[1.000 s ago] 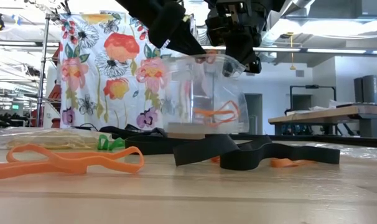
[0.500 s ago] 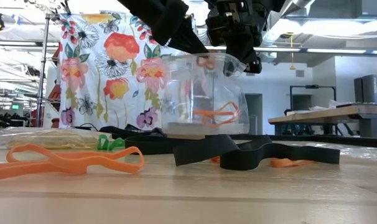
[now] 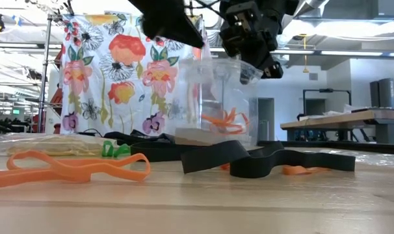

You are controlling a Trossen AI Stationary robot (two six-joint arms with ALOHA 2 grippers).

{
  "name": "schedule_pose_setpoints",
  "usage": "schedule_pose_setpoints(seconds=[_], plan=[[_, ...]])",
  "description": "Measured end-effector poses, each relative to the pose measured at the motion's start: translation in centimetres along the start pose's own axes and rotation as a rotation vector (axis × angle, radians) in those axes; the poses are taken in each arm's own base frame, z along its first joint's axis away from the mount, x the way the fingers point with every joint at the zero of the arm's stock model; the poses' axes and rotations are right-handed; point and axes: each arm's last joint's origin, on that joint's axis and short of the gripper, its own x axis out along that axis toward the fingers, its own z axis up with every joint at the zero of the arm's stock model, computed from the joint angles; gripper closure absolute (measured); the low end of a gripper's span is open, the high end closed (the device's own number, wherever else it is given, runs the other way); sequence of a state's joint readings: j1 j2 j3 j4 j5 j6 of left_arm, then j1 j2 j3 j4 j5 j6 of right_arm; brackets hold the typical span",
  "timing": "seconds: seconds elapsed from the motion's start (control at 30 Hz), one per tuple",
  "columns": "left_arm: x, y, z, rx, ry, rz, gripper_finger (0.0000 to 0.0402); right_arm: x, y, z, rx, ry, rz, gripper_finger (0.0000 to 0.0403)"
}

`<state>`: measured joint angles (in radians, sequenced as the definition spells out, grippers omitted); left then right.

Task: Sort rubber bands
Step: Put the orange rubber band into the transparent zip bag

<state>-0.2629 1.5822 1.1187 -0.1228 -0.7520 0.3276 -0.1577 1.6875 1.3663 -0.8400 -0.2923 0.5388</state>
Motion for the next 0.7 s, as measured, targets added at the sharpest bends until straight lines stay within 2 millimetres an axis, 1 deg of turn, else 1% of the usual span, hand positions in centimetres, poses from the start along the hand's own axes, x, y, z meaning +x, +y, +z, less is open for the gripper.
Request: schedule_pose_setpoints(seconds=[0.1,0.17,0.23,0.3,0.37,0.4,0.6,0.7], plan=[[-2.1,-0.1,-0.1,0.013,0.024,-0.013,0.0264,-0.3,-0.9,0.4,-0.011,-0.003,-0.018,0.0397],[-3.5,-0.1,-0.5,-0.009,0.051,-0.058,0.0265,-0.5,-1.5,0.7,-0.03,-0.01,-0.025,0.0397],[-4.5,-0.4,-1.3,-0.061,0.096,-0.186,0.0265,-0.6,-1.8,0.8,-0.024,-0.013,-0.031,0.0397],[-4.8,-1.2,-1.9,-0.124,0.152,-0.359,0.0265,-0.6,-2.0,0.9,-0.019,-0.014,-0.033,0.0397],[-4.6,-2.1,-2.1,-0.169,0.187,-0.497,0.0265,-0.6,-2.0,0.9,-0.019,-0.012,-0.03,0.0397],[-4.2,-2.6,-2.1,-0.177,0.191,-0.535,0.0265,-0.6,-1.9,0.9,-0.013,-0.008,-0.027,0.0397],[-1.9,-6.7,-3.7,-0.117,0.328,-0.709,0.0265,-0.6,-1.8,0.6,0.003,0.045,0.047,0.0397],[-0.9,-8.2,-4.5,-0.153,0.399,-0.74,0.0265,-0.7,-1.8,0.4,0.002,0.075,0.074,0.0397]])
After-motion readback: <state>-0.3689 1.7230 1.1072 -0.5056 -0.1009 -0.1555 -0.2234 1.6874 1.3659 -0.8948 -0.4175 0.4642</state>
